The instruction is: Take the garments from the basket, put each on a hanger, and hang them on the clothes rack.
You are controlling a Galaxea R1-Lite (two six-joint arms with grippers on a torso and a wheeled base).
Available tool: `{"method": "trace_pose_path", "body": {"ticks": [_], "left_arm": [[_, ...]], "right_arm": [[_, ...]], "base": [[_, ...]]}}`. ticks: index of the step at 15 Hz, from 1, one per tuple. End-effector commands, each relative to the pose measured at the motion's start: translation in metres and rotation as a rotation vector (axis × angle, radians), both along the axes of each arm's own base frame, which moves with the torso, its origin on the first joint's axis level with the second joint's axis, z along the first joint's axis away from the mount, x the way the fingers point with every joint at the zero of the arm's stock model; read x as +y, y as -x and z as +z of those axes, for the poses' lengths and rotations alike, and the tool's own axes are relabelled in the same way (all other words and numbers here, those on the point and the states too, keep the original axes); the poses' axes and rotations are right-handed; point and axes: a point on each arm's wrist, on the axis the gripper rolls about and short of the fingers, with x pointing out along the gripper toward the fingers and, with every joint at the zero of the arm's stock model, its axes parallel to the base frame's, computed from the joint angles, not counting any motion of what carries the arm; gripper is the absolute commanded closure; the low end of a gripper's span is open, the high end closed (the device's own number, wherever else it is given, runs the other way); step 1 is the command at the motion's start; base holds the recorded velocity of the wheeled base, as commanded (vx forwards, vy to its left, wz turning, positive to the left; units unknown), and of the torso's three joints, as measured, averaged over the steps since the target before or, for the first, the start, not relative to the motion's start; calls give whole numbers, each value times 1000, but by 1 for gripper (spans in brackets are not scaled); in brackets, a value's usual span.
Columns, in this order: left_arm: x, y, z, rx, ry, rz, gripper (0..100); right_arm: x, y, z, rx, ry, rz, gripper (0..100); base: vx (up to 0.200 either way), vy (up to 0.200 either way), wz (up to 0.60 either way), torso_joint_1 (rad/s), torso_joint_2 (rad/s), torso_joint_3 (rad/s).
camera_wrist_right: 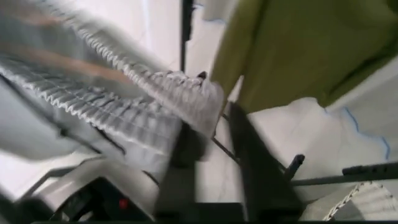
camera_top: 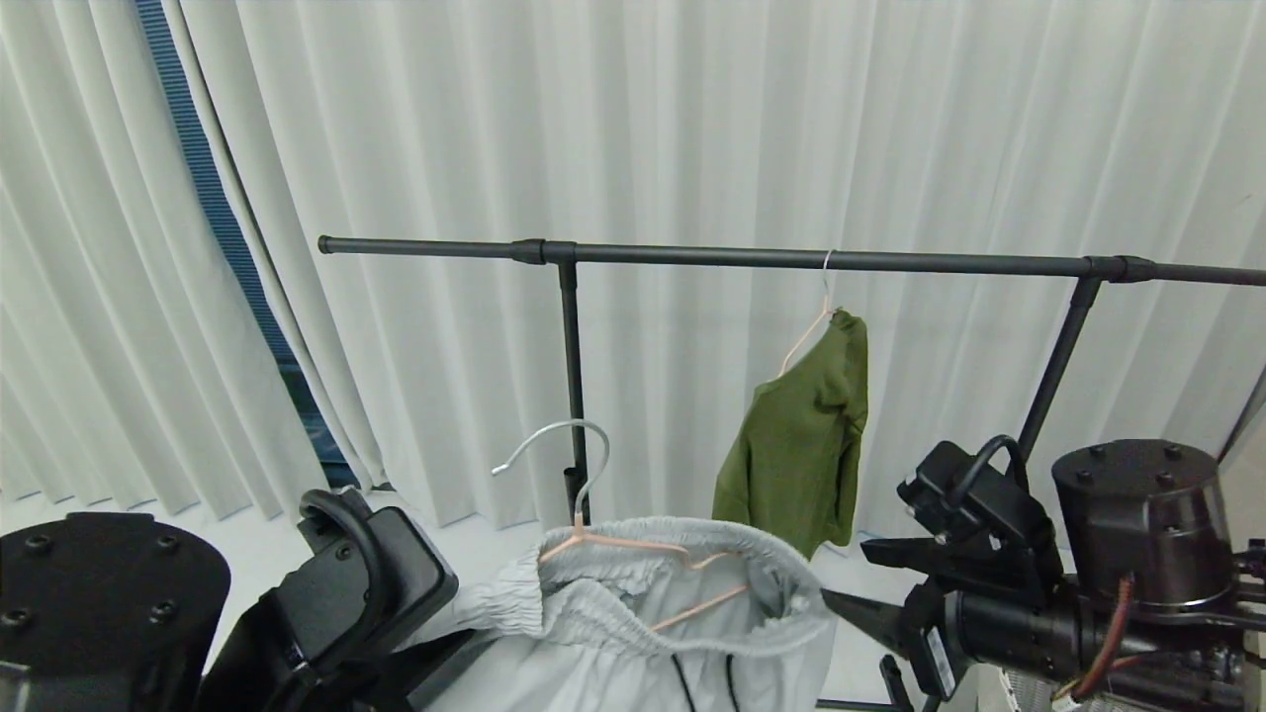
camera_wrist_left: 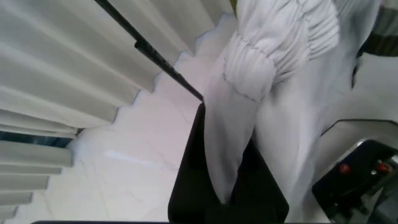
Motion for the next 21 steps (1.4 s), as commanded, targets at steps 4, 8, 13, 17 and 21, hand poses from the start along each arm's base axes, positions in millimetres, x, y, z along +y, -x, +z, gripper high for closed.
{"method": "trace_pose_path", "body": {"ticks": [4,8,13,17,21], "left_arm": [[4,10,-1,45,111,-165,100],[10,20,-2,30,102,-270,100],[3,23,2,4,133,-332,100],[3,24,3,-2,130,-337,100],[2,25,3,-5,133,-347,100]], "right_arm": [[7,18,21,-133,1,224,0],[28,19,42,-139,61,505,0],[75,26,33,-99,91,654,0],[77,26,29,-97,110,666,0],[78,24,25,-85,121,662,100]], "base": [[0,0,0,0,0,0],[0,0,0,0,0,0],[0,0,0,0,0,0],[0,0,0,0,0,0],[0,0,0,0,0,0]]}}
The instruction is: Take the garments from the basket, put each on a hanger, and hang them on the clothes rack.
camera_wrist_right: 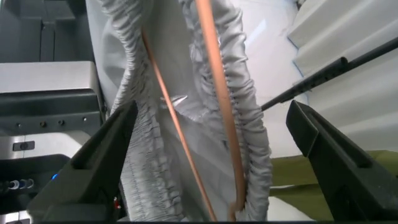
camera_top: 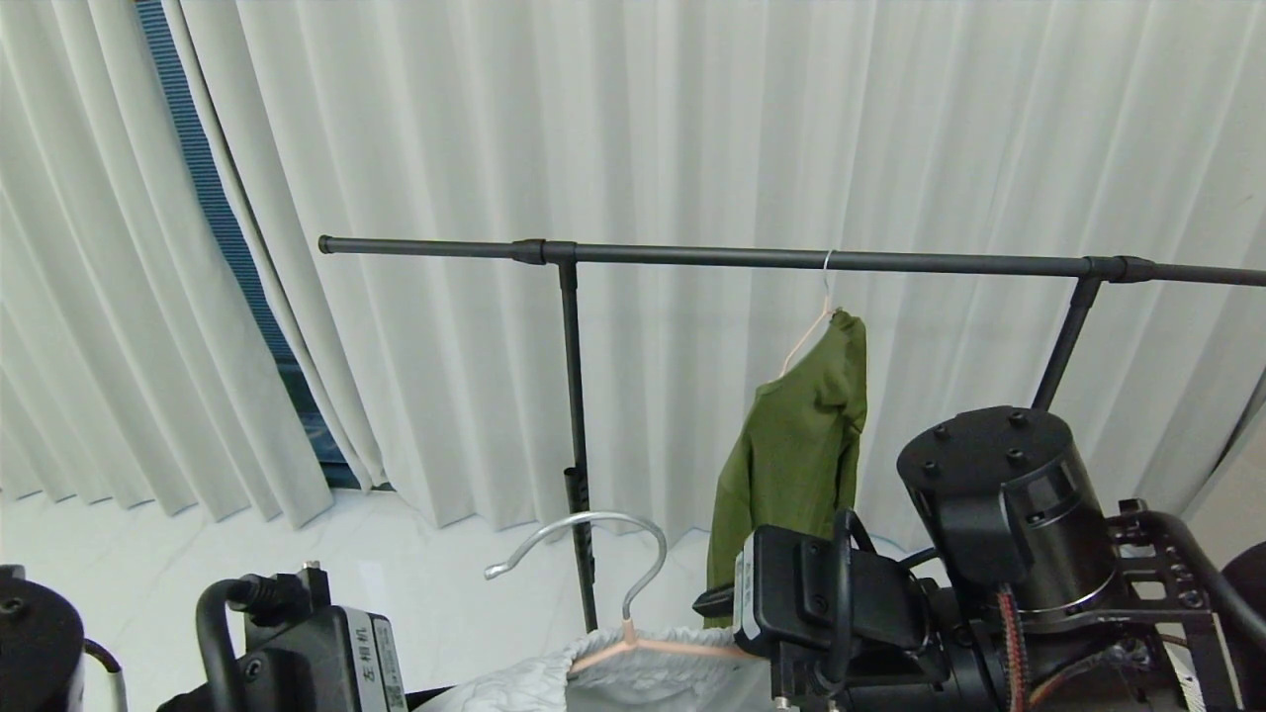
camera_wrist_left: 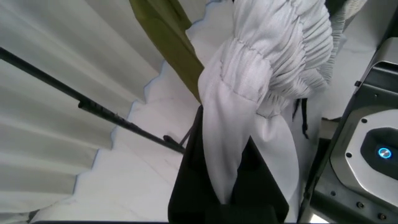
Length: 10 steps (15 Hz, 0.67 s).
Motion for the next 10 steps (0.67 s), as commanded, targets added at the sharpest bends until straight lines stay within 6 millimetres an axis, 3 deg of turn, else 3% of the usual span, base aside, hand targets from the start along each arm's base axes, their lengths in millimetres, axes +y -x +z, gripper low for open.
{"method": "trace_pose_path", "body": {"ticks": [1,7,8,10], "left_arm": [[-1,0,1,-9,11,-5,100],[-4,1,3,-24,31,-24,100],[-4,2,2,-21,29,-24,0],[-3,2,-1,-15,20,-23,0]], "right_arm": [[2,-3,-4,5,13,-7,100],[-4,-10,-2,-57,13,-9,100],[-6,-10,2,-74,5,-6,100],[-12,-11,9,-128,-10,0,100]], "base": [[0,0,0,0,0,0],[0,0,0,0,0,0],[0,0,0,0,0,0],[0,0,0,0,0,0]]}}
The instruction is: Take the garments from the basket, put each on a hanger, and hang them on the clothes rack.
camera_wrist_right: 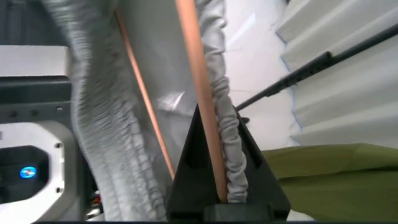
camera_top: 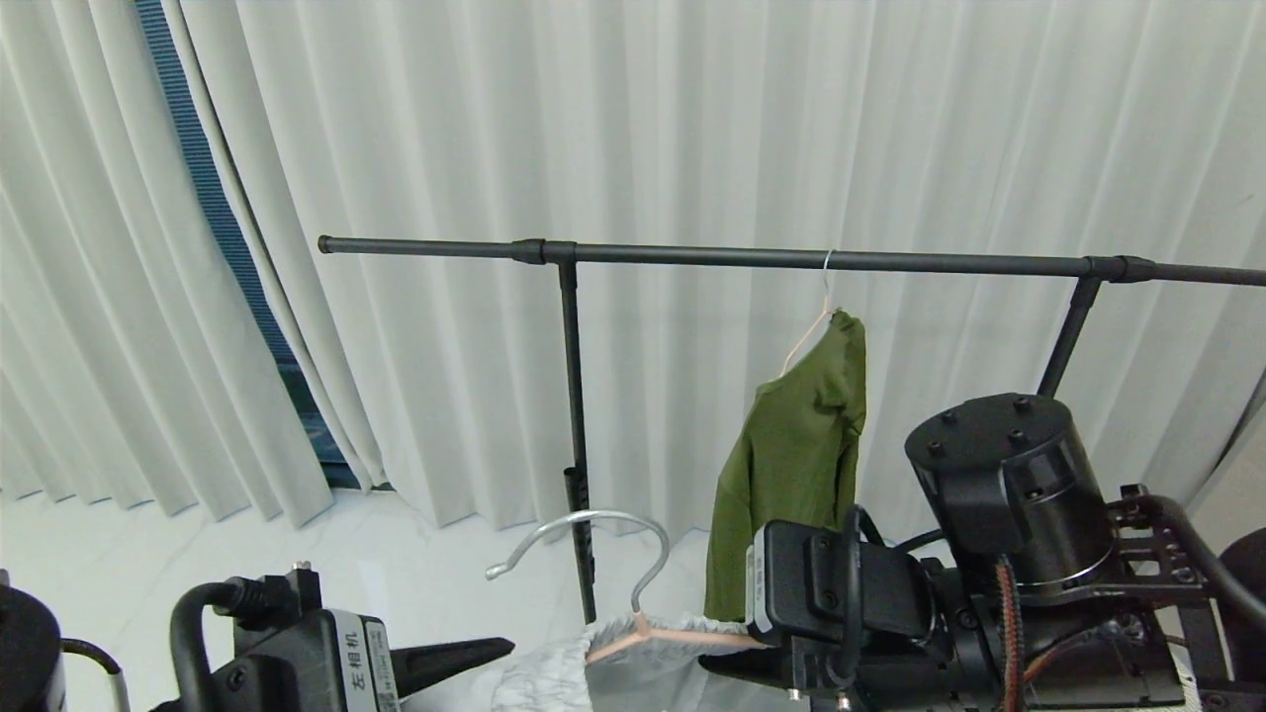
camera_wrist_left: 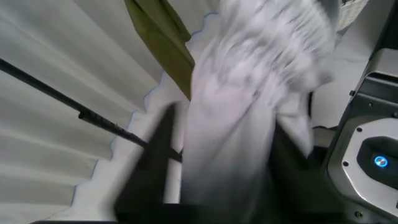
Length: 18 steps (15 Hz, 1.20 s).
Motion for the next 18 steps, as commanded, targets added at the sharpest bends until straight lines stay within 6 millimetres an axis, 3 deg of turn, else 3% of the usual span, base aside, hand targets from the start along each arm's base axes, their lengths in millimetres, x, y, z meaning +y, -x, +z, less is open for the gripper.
{"method": "trace_pose_path", "body": {"ticks": [1,5,8,10,12,18], "left_arm": [[2,1,-4,8,-12,3,0],[8,3,-9,18,-16,26,0],[33,3,-33,53,-74,158,0],[51,4,-48,81,-102,274,0],[58,0,-51,108,-97,362,0],[54,-6,-48,177,-14,412,0]], "right_arm": [[-11,-4,12,-67,-26,-7,100],[-45,-20,26,-178,-12,-75,100],[-66,-21,35,-178,-5,-137,100],[-69,-20,38,-182,-11,-145,100],[-69,-19,40,-186,-19,-140,100],[-65,-8,45,-187,-47,-100,100]], "base": [[0,0,0,0,0,0],[0,0,0,0,0,0],[0,0,0,0,0,0],[0,0,0,0,0,0],[0,0,0,0,0,0],[0,0,0,0,0,0]]}}
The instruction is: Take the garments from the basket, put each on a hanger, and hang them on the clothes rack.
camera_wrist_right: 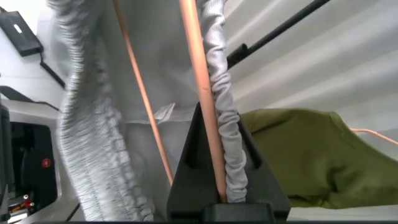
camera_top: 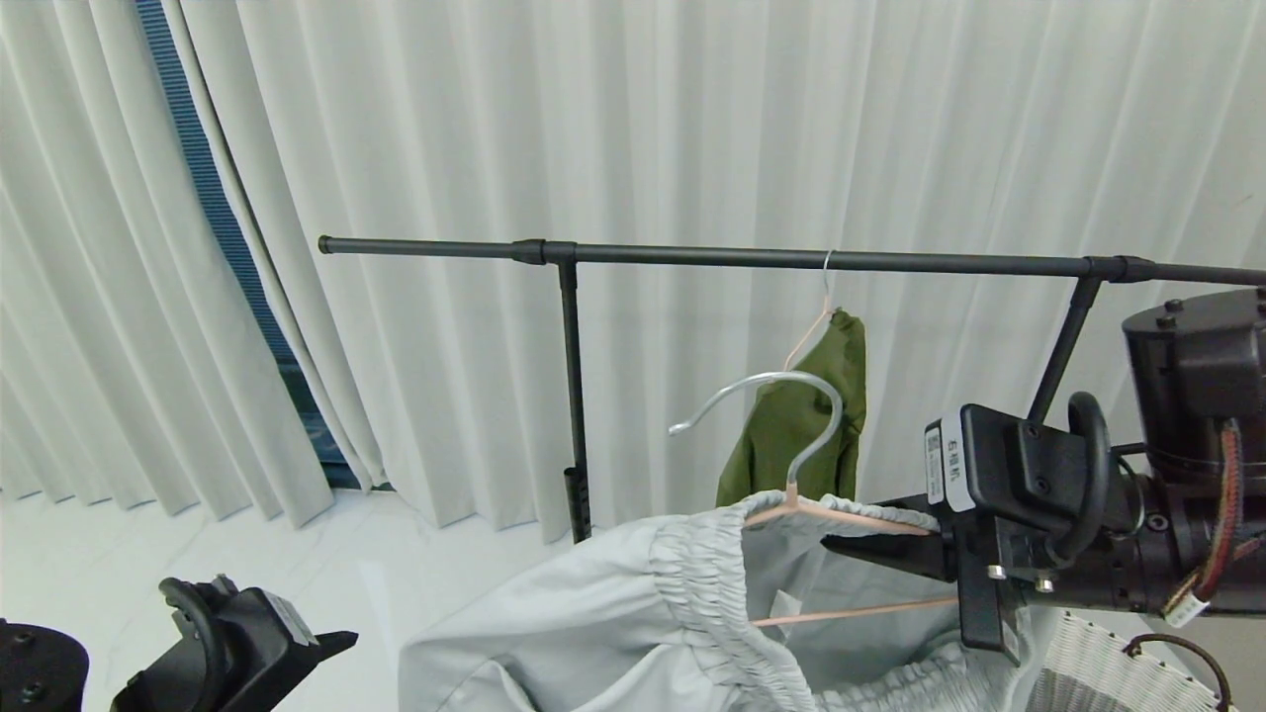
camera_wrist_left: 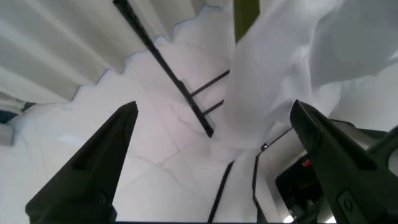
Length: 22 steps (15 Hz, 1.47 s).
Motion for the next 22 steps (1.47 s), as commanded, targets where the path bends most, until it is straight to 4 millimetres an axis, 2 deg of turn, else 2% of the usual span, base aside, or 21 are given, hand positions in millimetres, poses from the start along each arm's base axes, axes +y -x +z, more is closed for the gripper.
{"method": "trace_pose_path", "body": {"ticks": [1,2,4,6,10,13,14,18,22], "left_arm": [[-1,0,-1,5,-3,-11,0],[-1,1,-2,8,-4,-12,100],[0,1,-5,19,-15,-2,100],[7,-5,-5,23,-17,82,100],[26,-12,-5,20,-18,257,100],[23,-12,-4,7,-27,223,100],[21,-11,-2,-4,-27,198,0],[20,-6,-2,-15,-22,175,0],[21,-6,15,-97,24,185,0]], "right_arm": [[2,6,2,1,-9,19,100],[1,6,1,3,-6,17,100],[0,5,2,1,-10,11,100],[-5,6,3,0,-7,-6,100],[-26,11,3,24,14,-60,100],[-28,13,2,27,13,-65,100],[-28,12,2,32,12,-67,100],[-29,11,3,44,3,-89,100],[-41,6,3,122,-25,-282,100]], "base": [[0,0,0,0,0,0],[0,0,0,0,0,0],[0,0,0,0,0,0],[0,0,0,0,0,0],[0,0,0,0,0,0],[0,0,0,0,0,0],[0,0,0,0,0,0],[0,0,0,0,0,0],[0,0,0,0,0,0]]}}
